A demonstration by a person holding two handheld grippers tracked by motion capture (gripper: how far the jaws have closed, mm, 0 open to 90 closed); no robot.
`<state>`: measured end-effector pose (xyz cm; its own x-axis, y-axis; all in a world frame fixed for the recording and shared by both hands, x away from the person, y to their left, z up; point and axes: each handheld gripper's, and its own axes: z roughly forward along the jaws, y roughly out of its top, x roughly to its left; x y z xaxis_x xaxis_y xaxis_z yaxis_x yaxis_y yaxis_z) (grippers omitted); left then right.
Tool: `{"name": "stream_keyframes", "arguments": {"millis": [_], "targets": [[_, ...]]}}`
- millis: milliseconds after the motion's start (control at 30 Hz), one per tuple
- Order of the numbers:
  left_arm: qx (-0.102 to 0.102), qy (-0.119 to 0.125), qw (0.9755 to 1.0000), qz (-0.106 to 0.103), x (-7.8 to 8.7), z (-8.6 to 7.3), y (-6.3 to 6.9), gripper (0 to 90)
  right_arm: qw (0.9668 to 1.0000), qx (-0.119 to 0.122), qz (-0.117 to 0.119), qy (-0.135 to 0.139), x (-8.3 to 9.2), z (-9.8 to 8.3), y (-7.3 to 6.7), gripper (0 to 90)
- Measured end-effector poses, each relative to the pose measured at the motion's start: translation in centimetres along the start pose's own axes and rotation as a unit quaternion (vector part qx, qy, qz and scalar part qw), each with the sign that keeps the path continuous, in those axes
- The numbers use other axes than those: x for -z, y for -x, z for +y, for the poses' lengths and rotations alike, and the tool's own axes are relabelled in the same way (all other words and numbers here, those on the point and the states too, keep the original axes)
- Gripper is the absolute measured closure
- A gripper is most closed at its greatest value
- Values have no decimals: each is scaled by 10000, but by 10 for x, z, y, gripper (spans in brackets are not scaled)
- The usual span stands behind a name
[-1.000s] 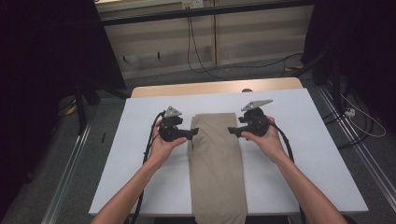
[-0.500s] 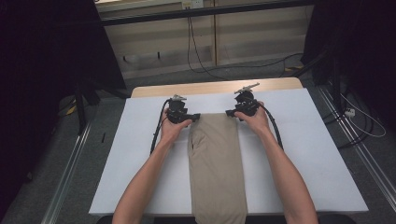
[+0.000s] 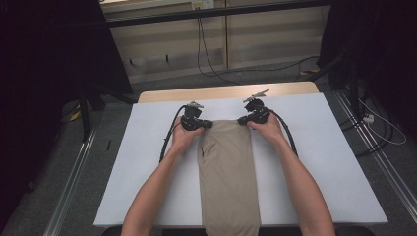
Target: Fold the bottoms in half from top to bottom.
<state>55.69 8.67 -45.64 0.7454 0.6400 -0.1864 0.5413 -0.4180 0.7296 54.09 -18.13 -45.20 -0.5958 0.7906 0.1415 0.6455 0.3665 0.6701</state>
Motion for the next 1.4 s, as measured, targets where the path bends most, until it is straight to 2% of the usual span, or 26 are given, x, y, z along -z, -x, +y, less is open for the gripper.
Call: {"name": "stream_keyframes", "arguments": {"millis": [67, 100, 133, 233, 333, 400, 433, 467, 567, 600, 633, 667, 733, 900, 1000, 1100, 1167, 1233, 1367, 1400], "targets": [[197, 175, 9996, -27, 5, 2, -2, 879, 9999, -16, -98, 41, 2, 3, -2, 863], [279, 282, 9992, -8, 8, 5, -3, 881, 9998, -87, -77, 155, 5, 5, -1, 867], [315, 382, 9988, 3, 12, 9, -4, 882, 9995, -134, -41, 273, 10, 8, -1, 870], [387, 749, 9964, 115, 26, 28, -6, 883, 9975, -232, -148, 654, 28, 26, 0, 875], [345, 1012, 9940, 217, 40, 50, -6, 883, 9948, -235, -323, 937, 44, 45, -1, 875], [257, 1228, 9917, 286, 51, 67, -5, 883, 9919, -239, -424, 1174, 55, 59, -3, 875], [281, 1434, 9889, 268, 58, 75, -4, 882, 9902, -187, -530, 1276, 62, 67, -5, 875], [254, 1549, 9872, 271, 65, 84, -3, 883, 9878, -167, -660, 1399, 68, 74, -5, 875], [1, 1739, 9842, 329, 82, 98, 4, 881, 9815, -229, -657, 1786, 89, 91, -3, 875], [-4, 1799, 9833, 270, 86, 98, 6, 881, 9806, -224, -595, 1856, 93, 92, -3, 875], [-40, 1789, 9836, 219, 89, 96, 8, 881, 9806, -237, -497, 1880, 96, 91, -3, 875], [-149, 1710, 9849, 240, 91, 94, 12, 881, 9815, -223, -455, 1849, 97, 88, -5, 875], [-330, 1656, 9855, 171, 96, 86, 21, 881, 9821, -185, -395, 1832, 97, 79, -9, 875], [-671, 1646, 9840, -73, 117, 51, 49, 879, 9835, 58, -78, 1805, 112, 47, -30, 875], [-716, 1663, 9830, -316, 133, 27, 65, 878, 9823, 218, 135, 1855, 129, 23, -48, 875], [-831, 1658, 9815, -471, 147, 1, 84, 877, 9829, 413, 301, 1767, 143, -2, -69, 874], [-856, 1585, 9820, -563, 153, -17, 95, 876, 9836, 547, 373, 1675, 149, -18, -84, 874], [-968, 1527, 9814, -650, 157, -36, 105, 874, 9837, 657, 471, 1608, 155, -35, -99, 873], [-1053, 1264, 9828, -836, 163, -75, 126, 872, 9834, 754, 650, 1520, 163, -72, -125, 871], [-1060, 1186, 9832, -893, 164, -81, 129, 872, 9843, 772, 713, 1416, 162, -85, -132, 870]]}}
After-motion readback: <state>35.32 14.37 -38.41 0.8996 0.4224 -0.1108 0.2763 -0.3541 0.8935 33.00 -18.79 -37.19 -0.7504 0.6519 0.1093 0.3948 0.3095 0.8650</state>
